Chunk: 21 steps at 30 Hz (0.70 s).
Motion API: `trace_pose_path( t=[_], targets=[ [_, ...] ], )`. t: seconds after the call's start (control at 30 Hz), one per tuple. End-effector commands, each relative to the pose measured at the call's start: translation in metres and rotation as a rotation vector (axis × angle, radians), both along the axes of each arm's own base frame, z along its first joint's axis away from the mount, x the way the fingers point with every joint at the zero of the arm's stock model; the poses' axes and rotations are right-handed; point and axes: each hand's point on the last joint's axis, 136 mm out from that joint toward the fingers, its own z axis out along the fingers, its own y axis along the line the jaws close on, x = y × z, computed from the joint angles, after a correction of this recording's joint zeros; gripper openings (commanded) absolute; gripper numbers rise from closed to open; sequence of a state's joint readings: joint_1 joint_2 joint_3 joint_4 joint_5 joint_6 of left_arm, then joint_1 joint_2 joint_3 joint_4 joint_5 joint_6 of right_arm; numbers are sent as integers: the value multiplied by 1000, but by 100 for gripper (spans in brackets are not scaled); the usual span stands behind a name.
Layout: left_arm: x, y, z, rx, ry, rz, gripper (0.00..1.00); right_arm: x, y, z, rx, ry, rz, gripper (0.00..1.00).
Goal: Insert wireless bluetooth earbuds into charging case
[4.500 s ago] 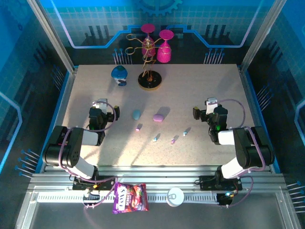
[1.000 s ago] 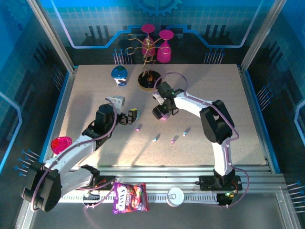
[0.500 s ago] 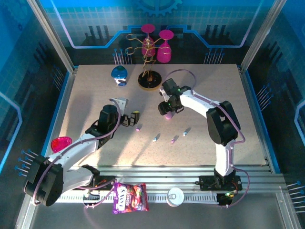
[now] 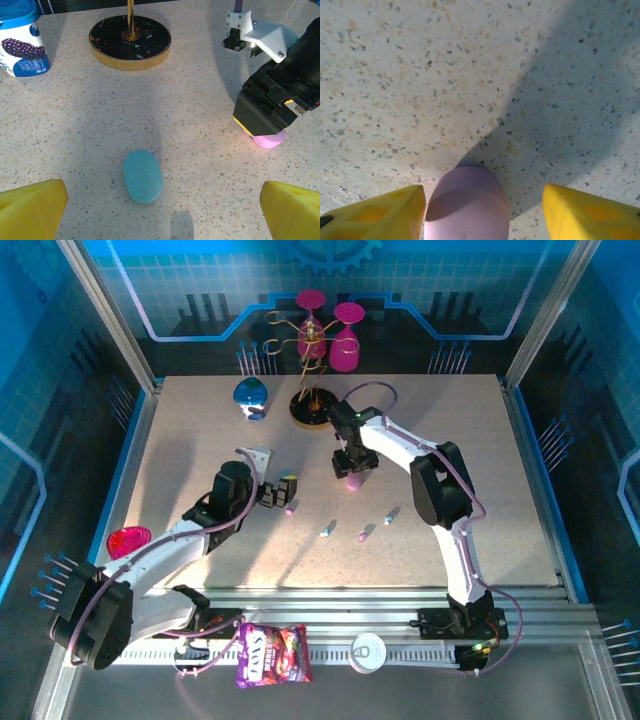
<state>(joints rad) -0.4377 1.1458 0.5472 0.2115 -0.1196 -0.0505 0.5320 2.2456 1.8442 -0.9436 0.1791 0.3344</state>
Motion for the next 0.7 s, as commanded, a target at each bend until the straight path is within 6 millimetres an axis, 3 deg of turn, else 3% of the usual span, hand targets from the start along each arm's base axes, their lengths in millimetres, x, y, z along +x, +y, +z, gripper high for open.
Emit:
trace_pose_path(
  t=[0.0,0.23,0.43,0.67],
  targets=[
    [6,-4,12,5,-35,-1,99,-12,-2,-3,-36,65,-40,62],
    [6,-9,11,17,-39,-10,99,-15,5,-13,-15,99,-38,55],
    [5,-18,7,40,-56,-41,99,-12,4,-7,-2,76,-50,45],
    [-5,-71,11,145,-292,-209,100,-3,3,25,151,-19,-127,41]
  ],
)
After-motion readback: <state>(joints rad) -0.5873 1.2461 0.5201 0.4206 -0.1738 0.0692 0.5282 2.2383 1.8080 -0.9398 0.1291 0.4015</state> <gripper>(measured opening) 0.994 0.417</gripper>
